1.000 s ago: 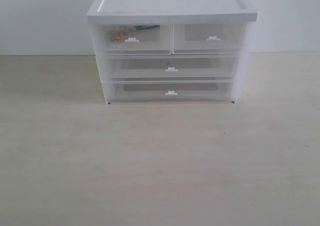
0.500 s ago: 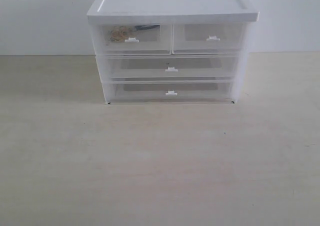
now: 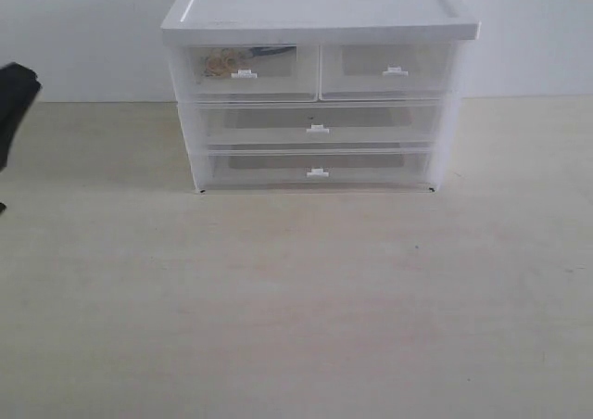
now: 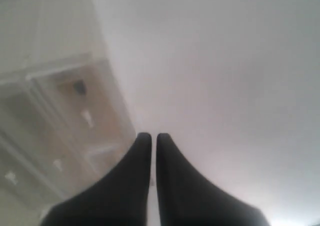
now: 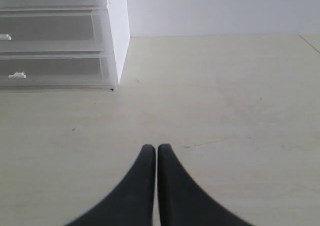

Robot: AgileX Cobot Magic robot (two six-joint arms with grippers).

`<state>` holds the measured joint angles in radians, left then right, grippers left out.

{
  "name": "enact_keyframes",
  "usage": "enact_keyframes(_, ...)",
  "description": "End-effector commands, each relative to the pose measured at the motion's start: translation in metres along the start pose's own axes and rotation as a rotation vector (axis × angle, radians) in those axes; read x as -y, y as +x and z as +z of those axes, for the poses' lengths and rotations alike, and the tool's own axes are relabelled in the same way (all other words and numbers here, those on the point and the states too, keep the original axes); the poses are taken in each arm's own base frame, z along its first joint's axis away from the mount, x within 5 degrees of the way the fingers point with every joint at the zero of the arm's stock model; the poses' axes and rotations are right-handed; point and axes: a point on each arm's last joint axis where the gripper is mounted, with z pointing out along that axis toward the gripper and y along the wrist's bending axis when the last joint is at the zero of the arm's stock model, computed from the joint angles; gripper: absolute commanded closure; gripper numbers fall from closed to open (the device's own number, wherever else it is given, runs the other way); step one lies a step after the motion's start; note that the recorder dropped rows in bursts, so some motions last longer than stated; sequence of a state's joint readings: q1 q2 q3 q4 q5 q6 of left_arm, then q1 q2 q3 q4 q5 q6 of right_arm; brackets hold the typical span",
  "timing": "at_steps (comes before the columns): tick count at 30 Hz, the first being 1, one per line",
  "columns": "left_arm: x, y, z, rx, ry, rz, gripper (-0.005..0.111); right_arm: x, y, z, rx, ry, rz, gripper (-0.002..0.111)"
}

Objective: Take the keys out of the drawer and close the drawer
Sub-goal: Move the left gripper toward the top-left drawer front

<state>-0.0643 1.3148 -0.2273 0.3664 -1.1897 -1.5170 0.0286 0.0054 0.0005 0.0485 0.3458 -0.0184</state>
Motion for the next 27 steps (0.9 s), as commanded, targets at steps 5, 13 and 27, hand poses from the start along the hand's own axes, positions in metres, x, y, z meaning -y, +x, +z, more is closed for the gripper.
enact_keyframes(5, -0.021, 0.061, 0.039, -0.135, -0.06, -0.033, 0.103, 0.0, 0.0, 0.0, 0.007, -0.002, -0.005, 0.109)
enact_keyframes(13, -0.032, 0.118, 0.099, -0.113, -0.059, -0.104, 0.103, 0.0, 0.0, 0.0, 0.007, -0.002, -0.005, 0.109)
enact_keyframes(27, -0.054, 0.123, 0.136, -0.015, -0.077, -0.137, 0.103, 0.0, -0.013, -0.001, 0.146, 0.006, -0.034, 0.109)
